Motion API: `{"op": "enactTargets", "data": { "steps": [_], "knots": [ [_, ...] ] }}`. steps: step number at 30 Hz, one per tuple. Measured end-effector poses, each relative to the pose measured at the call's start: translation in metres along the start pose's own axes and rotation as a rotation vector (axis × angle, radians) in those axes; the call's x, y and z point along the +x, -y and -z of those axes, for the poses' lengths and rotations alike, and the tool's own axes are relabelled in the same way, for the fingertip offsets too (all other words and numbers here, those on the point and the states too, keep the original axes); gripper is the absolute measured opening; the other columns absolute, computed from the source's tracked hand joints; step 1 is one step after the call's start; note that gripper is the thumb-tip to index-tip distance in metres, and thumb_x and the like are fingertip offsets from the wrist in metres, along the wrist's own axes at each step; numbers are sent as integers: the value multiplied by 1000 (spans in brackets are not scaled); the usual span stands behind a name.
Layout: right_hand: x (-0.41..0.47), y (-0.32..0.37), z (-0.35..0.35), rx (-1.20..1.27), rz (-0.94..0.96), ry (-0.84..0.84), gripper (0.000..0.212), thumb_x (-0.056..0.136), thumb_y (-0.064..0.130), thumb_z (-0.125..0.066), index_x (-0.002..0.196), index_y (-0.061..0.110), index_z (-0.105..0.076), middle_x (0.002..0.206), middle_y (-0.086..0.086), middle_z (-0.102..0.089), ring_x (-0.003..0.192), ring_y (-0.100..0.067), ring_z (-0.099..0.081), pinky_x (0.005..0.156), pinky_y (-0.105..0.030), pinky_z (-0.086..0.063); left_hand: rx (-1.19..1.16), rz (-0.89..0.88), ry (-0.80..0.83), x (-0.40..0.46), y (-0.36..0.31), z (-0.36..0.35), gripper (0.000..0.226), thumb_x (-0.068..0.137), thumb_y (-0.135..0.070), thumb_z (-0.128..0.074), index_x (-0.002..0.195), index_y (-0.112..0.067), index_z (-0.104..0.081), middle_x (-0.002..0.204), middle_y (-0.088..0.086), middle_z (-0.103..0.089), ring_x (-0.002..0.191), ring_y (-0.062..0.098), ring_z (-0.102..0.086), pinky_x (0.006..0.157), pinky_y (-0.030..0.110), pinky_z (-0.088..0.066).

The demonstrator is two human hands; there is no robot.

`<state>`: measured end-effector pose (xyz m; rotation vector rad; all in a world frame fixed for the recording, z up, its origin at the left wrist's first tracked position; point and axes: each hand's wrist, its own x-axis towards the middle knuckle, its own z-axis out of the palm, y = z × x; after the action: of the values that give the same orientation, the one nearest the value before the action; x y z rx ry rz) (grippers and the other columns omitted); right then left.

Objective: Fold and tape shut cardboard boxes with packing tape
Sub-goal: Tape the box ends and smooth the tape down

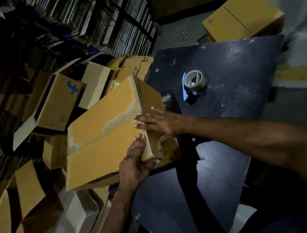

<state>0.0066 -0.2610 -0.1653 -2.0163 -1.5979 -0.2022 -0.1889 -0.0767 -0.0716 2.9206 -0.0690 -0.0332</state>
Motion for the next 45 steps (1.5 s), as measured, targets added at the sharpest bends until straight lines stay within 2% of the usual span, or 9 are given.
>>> {"op": "enactTargets", "data": {
  "steps": [4, 10, 12, 15, 21, 24, 31, 37, 45],
  "knots": [
    [-4, -13, 11, 30, 25, 122, 140, 64, 94, -71, 171, 36, -2, 178, 3, 18, 165, -24, 10, 124, -72, -18, -1, 65, -17, 2, -3, 0, 104, 85, -73, -81, 170, -30, -39, 175, -8, -32, 164, 5, -23, 131, 47, -36],
    [9, 1, 29, 382, -160, 204, 87, 90, 70, -66, 163, 32, -39, 179, 3, -2, 165, -17, 4, 129, -60, -24, 5, 103, -5, 6, -5, 4, 108, 77, -83, -79, 167, -35, -44, 172, -17, -33, 158, -8, -22, 129, 43, -40],
    [6, 4, 21, 385, -135, 111, 74, 96, 51, -67, 161, 29, -41, 179, 0, -4, 165, -19, 4, 128, -60, -25, 11, 139, -12, 8, -9, 6, 108, 73, -86, -79, 164, -35, -48, 169, -19, -36, 156, -10, -23, 127, 40, -42],
    [-2, 3, 11, 307, -99, 67, 94, 75, 19, -73, 162, 25, -37, 179, -2, 0, 165, -21, 6, 122, -66, -32, -3, 244, -38, 10, -19, 3, 104, 70, -77, -88, 159, -33, -56, 167, -16, -43, 152, -7, -31, 128, 35, -41],
    [-5, 10, 22, 234, -133, 152, 114, 64, 23, -80, 165, 33, -28, 178, 7, 14, 164, -17, 14, 119, -76, -21, -290, 491, -114, 14, -39, -17, 81, 80, -33, -98, 152, -19, -64, 151, -35, -42, 154, -10, -32, 136, 36, -22],
    [-6, 13, 18, 242, -133, 144, 116, 65, 26, -80, 166, 33, -24, 177, 9, 19, 163, -17, 19, 119, -79, -19, -356, 544, -202, 16, -43, -23, 79, 75, -23, -100, 148, -19, -68, 146, -28, -49, 153, -5, -38, 136, 43, -26],
    [-7, 14, 11, 197, -75, 95, 126, 73, 86, -72, 170, 29, -14, 176, 4, 26, 162, -22, 24, 121, -79, -9, -239, 381, -244, 5, -46, -27, 71, 87, -40, -80, 154, -25, -62, 162, -16, -47, 160, 2, -33, 135, 50, -25],
    [-7, 13, 15, 214, -47, 123, 147, 55, 96, -75, 170, 30, -11, 175, 3, 27, 162, -24, 25, 120, -80, -10, -164, 290, -227, 0, -44, -29, 63, 103, -42, -58, 163, -23, -51, 172, -6, -40, 164, 8, -27, 134, 55, -23],
    [-7, 34, 7, 307, -182, 69, 136, 61, 103, -60, 168, 30, -17, 175, 8, 27, 161, -20, 26, 121, -79, -6, -340, 257, -137, -7, -33, -15, 62, 113, -55, -33, 165, -24, -46, 174, -14, -35, 165, 3, -21, 136, 57, -13]
  ]
}}
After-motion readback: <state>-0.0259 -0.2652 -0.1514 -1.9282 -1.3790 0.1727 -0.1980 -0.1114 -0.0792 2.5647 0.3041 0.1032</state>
